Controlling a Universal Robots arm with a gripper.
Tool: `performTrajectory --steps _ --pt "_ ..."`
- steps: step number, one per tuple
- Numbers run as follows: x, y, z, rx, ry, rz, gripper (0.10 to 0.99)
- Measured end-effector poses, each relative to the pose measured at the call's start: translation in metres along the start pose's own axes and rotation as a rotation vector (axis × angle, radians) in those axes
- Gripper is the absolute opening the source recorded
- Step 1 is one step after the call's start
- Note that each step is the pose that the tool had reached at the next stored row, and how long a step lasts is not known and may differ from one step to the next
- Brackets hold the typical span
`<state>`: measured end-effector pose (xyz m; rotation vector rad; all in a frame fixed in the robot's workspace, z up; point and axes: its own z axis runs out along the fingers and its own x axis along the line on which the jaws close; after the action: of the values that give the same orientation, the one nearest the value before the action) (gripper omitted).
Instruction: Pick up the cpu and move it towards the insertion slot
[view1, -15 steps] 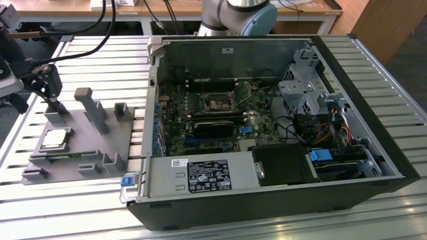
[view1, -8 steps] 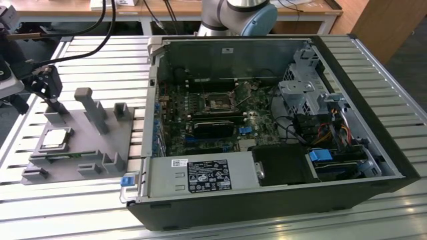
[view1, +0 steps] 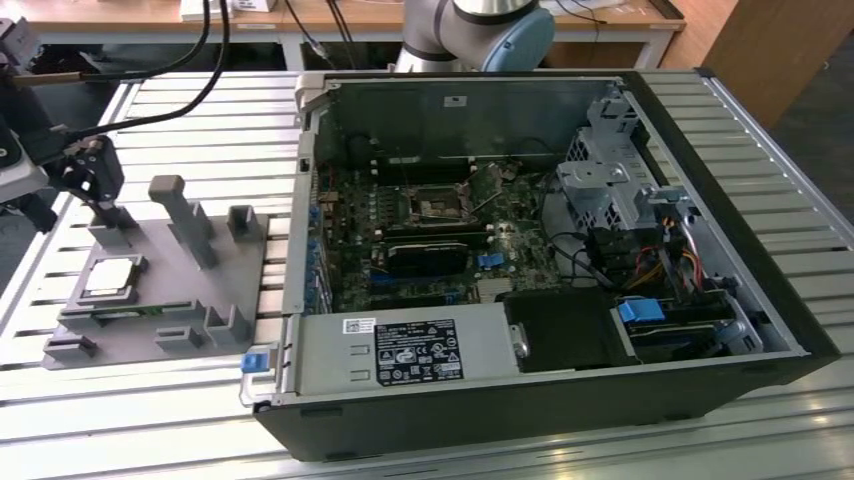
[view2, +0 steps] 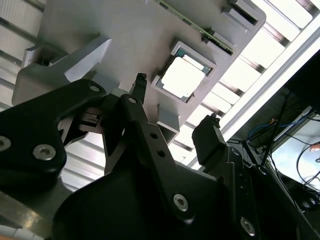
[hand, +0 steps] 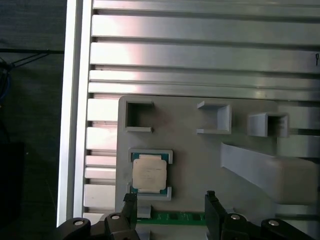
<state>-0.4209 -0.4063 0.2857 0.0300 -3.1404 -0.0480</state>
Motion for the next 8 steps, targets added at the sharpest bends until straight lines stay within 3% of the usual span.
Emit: performTrajectory --steps 8 --pt "0.0012 -0.0049 0.0098 0.0 0.0051 -0.013 0.647"
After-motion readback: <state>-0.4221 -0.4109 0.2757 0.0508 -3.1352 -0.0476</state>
